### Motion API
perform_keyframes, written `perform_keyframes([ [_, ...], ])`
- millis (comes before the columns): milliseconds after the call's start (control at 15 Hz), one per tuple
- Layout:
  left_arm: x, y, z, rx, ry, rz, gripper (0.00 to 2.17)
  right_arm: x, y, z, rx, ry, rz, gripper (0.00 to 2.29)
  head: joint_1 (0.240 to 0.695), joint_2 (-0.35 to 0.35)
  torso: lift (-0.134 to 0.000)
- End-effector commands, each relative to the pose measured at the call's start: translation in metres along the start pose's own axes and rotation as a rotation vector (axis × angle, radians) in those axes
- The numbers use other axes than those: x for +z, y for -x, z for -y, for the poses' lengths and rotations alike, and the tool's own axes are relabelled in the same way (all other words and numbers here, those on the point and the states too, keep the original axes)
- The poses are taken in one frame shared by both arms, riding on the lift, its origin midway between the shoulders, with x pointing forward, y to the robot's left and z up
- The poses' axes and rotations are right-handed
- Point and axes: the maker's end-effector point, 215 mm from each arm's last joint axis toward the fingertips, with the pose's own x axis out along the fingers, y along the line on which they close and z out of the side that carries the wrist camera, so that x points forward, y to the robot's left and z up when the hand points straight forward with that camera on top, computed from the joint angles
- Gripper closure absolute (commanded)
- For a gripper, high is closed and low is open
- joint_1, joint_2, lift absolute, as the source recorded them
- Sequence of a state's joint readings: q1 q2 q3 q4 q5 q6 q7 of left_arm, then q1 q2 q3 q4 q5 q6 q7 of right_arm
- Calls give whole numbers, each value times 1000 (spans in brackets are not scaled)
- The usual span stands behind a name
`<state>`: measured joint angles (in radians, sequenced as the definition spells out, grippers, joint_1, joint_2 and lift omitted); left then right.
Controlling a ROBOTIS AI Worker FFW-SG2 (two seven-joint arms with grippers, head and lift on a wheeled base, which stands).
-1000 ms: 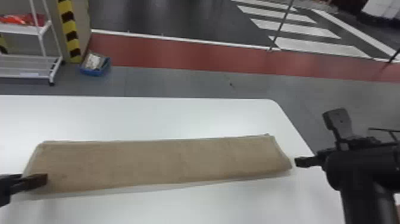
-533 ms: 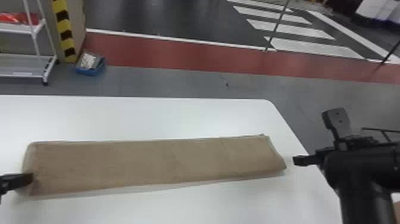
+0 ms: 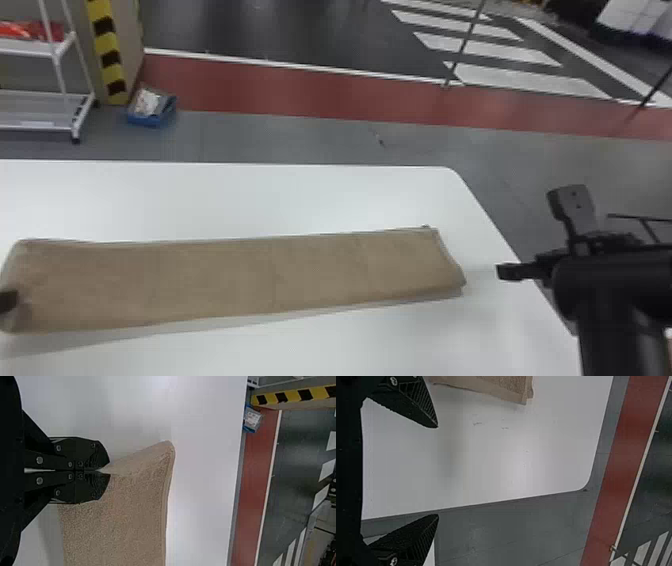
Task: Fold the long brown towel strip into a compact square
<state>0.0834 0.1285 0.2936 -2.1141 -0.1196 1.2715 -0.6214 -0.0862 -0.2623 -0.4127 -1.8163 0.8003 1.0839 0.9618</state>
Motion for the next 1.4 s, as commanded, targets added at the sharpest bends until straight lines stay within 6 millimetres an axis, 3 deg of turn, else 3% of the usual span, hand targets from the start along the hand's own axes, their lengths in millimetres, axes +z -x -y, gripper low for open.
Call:
perform_keyframes([
  [0, 8, 15, -31, 45, 17, 19, 2142, -3, 0, 1, 3, -6, -1, 76, 695, -264, -125],
  [200, 22, 34, -67, 104, 24, 24, 2142, -5, 0, 1, 5, -9, -2, 76, 695, -227, -125],
  [333, 20, 43, -55, 72, 69, -1, 2142, -5, 0, 2, 4, -9, -1, 76, 695, -190, -125],
  [467, 19, 53, -9, 8, 74, -34, 2142, -5, 0, 0, 5, -9, -1, 76, 695, -192, -125],
  [600, 51, 62, 57, -80, -43, 31, 2142, -7, 1, 0, 4, -8, -5, 80, 695, -217, -125],
  [667, 67, 64, 96, -130, -90, 71, 2142, -10, 1, -1, 4, -5, -10, 80, 695, -265, -125],
  [867, 94, 57, 181, -203, -186, 126, 2142, -17, 1, 0, 2, -6, -19, 80, 695, -350, -125],
  [1200, 66, 49, 284, -331, -270, 86, 2142, -16, 4, 11, -7, -9, -13, 80, 695, -350, -125],
  [1333, 49, 38, 297, -329, -306, 44, 2142, -16, 5, 13, -11, -8, -14, 80, 695, -350, -125],
])
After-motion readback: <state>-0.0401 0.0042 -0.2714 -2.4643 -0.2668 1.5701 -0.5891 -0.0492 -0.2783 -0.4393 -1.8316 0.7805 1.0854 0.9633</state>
